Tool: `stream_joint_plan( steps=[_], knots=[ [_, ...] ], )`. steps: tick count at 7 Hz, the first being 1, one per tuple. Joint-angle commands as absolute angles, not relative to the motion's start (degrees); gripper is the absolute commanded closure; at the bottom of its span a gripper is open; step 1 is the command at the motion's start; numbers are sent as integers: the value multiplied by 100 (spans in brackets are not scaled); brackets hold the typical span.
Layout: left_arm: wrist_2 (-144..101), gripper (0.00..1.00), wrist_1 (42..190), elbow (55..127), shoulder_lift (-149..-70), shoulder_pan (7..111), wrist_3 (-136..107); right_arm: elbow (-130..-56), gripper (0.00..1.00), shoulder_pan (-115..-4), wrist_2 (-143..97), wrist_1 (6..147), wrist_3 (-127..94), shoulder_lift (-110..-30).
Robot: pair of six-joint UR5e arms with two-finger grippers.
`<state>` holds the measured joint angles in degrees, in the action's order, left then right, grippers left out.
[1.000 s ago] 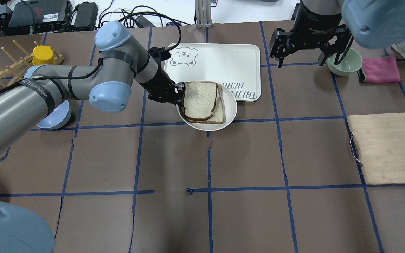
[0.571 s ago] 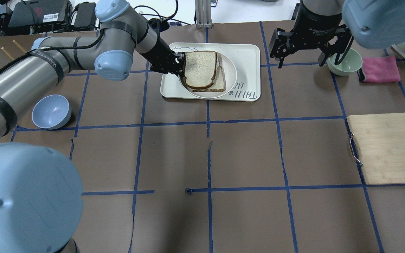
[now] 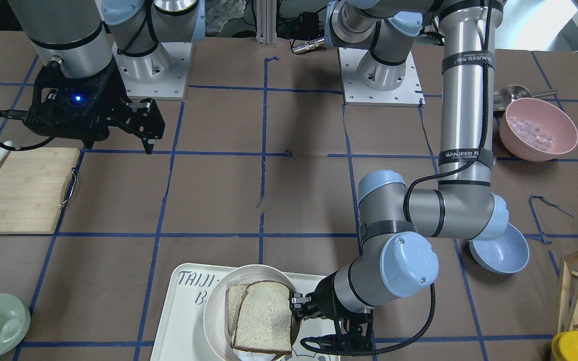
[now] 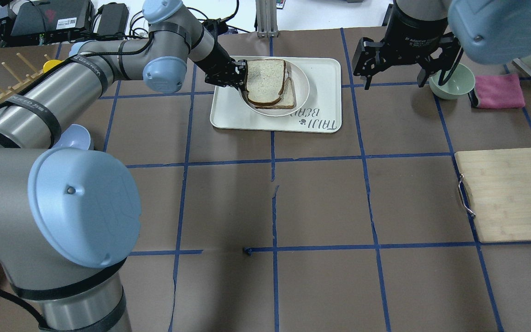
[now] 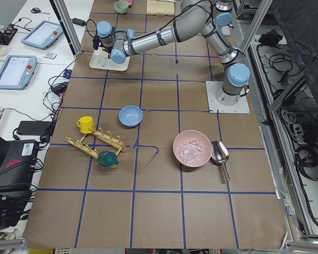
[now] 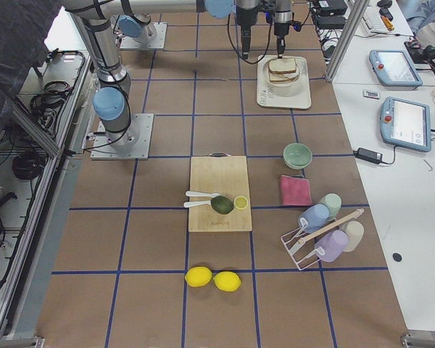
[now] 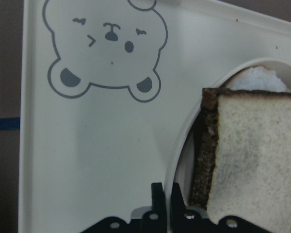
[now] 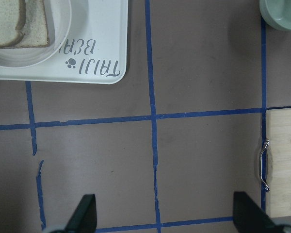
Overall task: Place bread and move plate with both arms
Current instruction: 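Slide the plate with the left gripper onto the bear-printed tray, then open the left gripper and lift it off the plate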
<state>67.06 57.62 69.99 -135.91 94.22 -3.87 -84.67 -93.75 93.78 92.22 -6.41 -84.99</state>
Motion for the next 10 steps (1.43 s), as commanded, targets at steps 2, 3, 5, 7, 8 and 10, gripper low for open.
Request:
stream_joint_plan(
  steps=[2, 3, 5, 7, 8, 10],
  knots=[
    [6619, 0, 5739, 6864, -13694, 9431, -448, -8473, 0, -9378, 9378, 9220, -642, -8499],
    [6627, 0, 5826, 6864, -13545, 9431, -474, -8464, 0, -9387, 9378, 9220, -642, -8499],
    [6950, 0, 6658, 6864, -13028, 9309, -519, -8473, 0, -9387, 9378, 9220, -642, -8499],
    [7938, 0, 7791, 6908, -12343, 9106, -448, -8473, 0, -9387, 9378, 9220, -642, -8499],
    [8345, 0, 7952, 6960, -12001, 9079, -448, -8473, 0, -9387, 9378, 9220, -642, -8499],
    [8786, 0, 8813, 7109, -11341, 9053, -448, -8464, 0, -9378, 9378, 9194, -633, -8499]
  ],
)
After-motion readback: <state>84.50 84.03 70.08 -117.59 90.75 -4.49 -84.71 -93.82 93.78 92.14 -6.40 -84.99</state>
